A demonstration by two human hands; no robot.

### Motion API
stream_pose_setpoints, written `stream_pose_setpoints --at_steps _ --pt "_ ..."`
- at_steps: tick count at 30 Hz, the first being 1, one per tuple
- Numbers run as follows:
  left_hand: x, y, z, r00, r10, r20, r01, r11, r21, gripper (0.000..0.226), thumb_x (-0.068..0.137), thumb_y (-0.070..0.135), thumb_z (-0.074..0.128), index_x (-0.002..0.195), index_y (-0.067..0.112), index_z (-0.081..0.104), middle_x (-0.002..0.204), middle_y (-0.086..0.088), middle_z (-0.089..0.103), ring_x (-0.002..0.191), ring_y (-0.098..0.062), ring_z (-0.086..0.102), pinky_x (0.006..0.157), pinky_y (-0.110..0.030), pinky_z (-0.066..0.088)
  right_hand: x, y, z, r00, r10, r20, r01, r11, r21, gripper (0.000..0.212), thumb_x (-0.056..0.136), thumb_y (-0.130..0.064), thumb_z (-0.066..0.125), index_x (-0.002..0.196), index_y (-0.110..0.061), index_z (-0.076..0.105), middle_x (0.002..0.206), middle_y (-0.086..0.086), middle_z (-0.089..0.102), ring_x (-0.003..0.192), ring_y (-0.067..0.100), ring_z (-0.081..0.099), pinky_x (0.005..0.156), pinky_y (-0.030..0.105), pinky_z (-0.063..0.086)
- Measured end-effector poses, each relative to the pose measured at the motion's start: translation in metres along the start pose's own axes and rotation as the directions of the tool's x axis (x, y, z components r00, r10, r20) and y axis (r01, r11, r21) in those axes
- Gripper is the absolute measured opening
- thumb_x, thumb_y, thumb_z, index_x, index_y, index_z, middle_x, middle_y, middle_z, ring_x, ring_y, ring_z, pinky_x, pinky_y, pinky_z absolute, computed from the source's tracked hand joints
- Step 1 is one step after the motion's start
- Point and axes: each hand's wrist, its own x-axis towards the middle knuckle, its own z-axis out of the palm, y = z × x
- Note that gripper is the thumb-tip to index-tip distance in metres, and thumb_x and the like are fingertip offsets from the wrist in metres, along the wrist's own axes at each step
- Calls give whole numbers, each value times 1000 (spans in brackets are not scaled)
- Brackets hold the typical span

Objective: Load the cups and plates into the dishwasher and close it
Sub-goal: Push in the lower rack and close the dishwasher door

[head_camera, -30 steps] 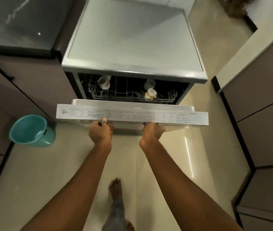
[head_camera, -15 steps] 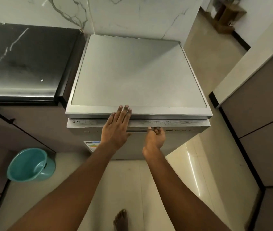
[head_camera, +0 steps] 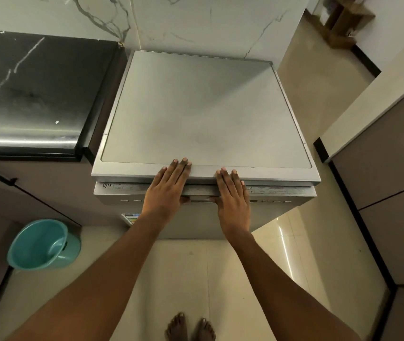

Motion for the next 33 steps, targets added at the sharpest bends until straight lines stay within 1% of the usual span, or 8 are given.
stream_pose_setpoints --at_steps 3,7,11,15,20,23,26,33 --pt "0 0 1 998 13 -60 -13 1000 2 91 83 39 68 154 16 15 161 1 12 148 -16 10 120 -33 10 3 6 0 998 -27 -54 32 995 93 76 84 -11 70 149 -23 33 157 -7 26 147 15 15 118 35 15" --pt "5 0 5 971 22 -237 -34 999 -43 80 73 27 79 143 11 44 149 -3 42 137 -21 40 111 -37 35 11 0 8 989 51 -137 -37 994 103 70 72 -3 77 132 -27 52 141 -7 49 139 16 33 111 42 29" --pt "14 6 9 933 -5 -361 -10 999 -40 60 69 12 82 126 10 63 130 -3 62 122 -23 57 97 -35 47 24 -6 12 979 85 -183 -74 995 67 61 61 -1 82 113 -22 59 113 -2 58 114 19 38 94 41 41" --pt "16 12 2 946 -63 -319 47 997 -58 56 68 4 79 122 9 66 127 -4 64 120 -23 59 95 -35 48 26 -5 12 979 61 -196 -54 998 43 49 69 -5 79 112 -21 60 108 -2 58 106 17 41 90 37 40" --pt "7 12 -12 976 -104 -192 65 977 -202 53 82 8 66 134 10 55 139 -5 53 134 -22 45 110 -37 35 15 -17 9 964 128 -234 -82 977 197 41 79 -7 66 116 -22 59 125 -5 55 125 16 43 101 36 32" --pt "-17 3 -19 928 -82 -363 -10 970 -245 27 83 15 68 110 9 71 113 -5 71 109 -23 64 97 -36 46 -4 -33 13 938 200 -282 -116 950 290 39 84 -5 57 118 -24 59 128 -6 54 129 13 41 103 36 29" --pt "-56 -18 -16 866 -105 -488 -29 966 -258 17 88 22 63 99 11 72 95 -1 71 93 -21 65 89 -33 47 -29 -57 25 939 218 -267 -125 938 324 46 84 -2 54 125 -23 57 131 -4 54 130 13 40 104 35 27" --pt "-130 -94 1 932 -105 -346 28 975 -220 31 84 32 66 108 12 69 116 -4 67 115 -23 59 101 -34 41 -66 -136 65 952 165 -259 -51 916 397 44 89 -5 50 132 -15 56 125 4 56 117 21 52 96 40 44"
